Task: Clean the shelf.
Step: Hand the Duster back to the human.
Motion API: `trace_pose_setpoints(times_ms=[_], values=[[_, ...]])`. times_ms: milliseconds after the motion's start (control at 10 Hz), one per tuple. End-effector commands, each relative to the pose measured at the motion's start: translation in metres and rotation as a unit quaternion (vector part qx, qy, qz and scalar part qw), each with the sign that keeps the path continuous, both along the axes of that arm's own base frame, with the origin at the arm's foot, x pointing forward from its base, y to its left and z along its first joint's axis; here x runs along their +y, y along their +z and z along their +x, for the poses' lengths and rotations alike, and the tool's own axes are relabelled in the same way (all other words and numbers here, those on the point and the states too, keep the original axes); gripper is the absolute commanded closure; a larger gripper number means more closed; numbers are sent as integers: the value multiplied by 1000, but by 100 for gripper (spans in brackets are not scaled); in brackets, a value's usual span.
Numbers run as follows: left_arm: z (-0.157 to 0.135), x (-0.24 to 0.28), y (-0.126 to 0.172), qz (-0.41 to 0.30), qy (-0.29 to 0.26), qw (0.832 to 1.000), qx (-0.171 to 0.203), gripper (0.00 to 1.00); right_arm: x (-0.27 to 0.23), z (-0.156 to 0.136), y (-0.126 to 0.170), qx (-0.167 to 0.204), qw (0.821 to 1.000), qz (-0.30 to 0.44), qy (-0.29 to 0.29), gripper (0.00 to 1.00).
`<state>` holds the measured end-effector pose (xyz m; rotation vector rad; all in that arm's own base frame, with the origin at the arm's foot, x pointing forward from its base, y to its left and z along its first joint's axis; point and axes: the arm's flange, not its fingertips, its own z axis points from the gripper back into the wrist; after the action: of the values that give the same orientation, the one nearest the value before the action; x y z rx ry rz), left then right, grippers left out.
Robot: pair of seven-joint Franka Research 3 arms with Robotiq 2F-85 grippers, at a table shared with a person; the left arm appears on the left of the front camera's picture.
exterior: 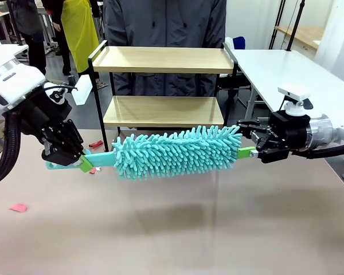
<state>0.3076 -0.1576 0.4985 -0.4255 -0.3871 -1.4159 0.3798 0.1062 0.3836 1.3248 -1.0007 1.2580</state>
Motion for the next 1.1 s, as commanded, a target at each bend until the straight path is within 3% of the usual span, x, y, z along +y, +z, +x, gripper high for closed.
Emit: trace_pose_setpoints(times_ms=[0,700,800,1000], values=[[-2,1,2,-3,-1,1000,0,87,22,-9,-5,-1,1000,-6,-6,0],[-2,1,2,-3,-1,1000,0,87,61,-15,-18,3,1000,-1,6,0],[-2,1,2,-3,-1,1000,0,87,61,-15,-17,1,1000,-6,10,60],[-2,1,2,-3,-1,1000,0,87,59,-15,-18,1,1000,-6,18,60]])
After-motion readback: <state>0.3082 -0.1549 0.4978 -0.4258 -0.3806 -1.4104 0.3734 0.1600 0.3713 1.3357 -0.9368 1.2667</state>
